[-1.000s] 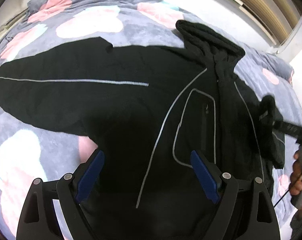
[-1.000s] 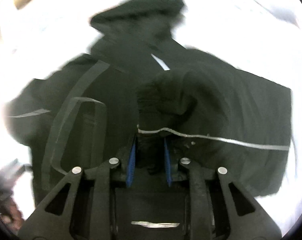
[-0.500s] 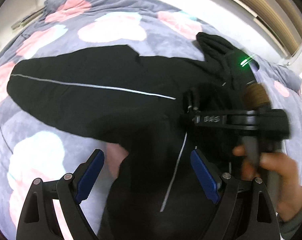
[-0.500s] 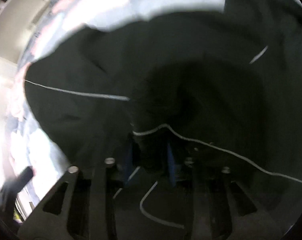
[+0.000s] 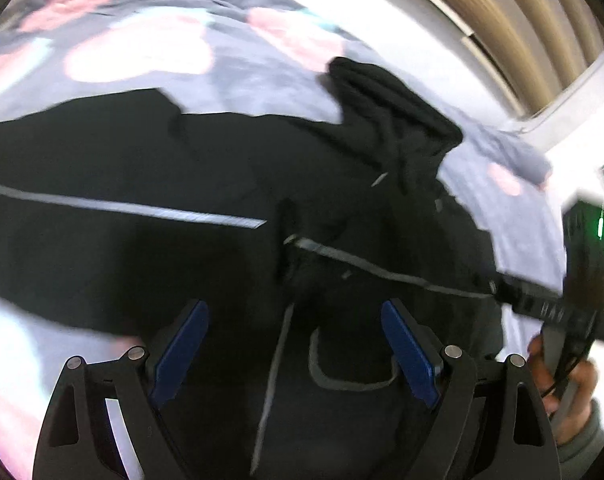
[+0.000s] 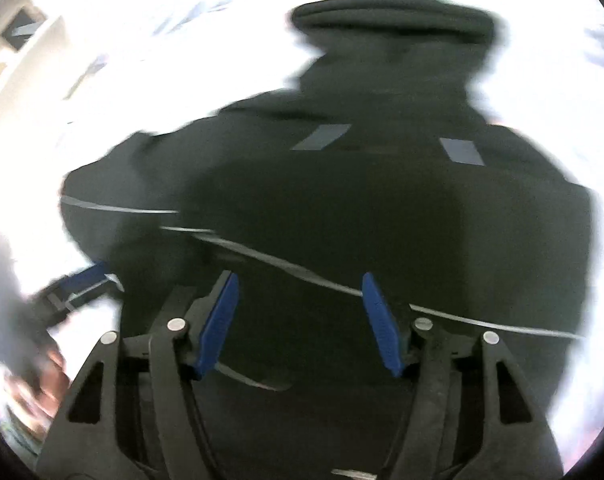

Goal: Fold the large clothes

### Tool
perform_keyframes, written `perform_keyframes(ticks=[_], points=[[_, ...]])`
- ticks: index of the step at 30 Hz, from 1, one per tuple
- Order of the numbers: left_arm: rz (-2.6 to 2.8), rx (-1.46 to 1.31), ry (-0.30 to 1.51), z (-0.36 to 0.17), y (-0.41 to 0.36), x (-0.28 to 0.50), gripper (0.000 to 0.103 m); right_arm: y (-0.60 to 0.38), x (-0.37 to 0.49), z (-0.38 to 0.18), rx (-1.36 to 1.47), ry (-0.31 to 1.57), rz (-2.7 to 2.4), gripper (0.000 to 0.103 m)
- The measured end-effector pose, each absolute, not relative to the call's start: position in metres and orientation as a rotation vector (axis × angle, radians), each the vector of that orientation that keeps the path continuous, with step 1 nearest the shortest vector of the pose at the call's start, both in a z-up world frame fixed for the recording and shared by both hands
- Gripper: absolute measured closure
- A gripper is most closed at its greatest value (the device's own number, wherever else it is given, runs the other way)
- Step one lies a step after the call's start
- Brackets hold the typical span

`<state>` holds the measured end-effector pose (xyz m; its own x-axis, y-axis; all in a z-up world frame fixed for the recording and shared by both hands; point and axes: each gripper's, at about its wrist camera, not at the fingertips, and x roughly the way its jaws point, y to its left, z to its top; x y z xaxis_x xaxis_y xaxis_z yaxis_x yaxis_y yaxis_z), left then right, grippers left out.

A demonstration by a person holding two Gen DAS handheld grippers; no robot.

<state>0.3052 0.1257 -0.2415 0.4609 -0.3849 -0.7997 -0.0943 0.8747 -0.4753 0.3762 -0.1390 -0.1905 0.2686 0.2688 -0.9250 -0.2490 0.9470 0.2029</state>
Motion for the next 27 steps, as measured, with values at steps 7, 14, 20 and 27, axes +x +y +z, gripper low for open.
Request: perform_keyframes(ticks=[7, 14, 20, 27], points=[[-0.236, -0.543, 1.169, -0.291, 0.111, 0.367, 0.021, -0.244, 0.361, -0.228, 0.011, 1.329, 0.052, 0.053], [-0.278, -0.531, 1.145, -0.283, 0.098, 0.375, 0.086, -0.258, 0.36, -0.249, 0.034, 1.366, 0.025, 0.055], [-0.243, -0.535, 1.011, -0.228, 0.13, 0.35, 0.086, -0.263, 0.375, -0.229, 0.094, 1.296, 0.049, 0.054], [-0.178, -0.58, 1.232, -0.324, 0.14, 0.358, 0.08, -0.254, 0.39, -0.297, -0.003, 1.402, -0.045, 0.051]])
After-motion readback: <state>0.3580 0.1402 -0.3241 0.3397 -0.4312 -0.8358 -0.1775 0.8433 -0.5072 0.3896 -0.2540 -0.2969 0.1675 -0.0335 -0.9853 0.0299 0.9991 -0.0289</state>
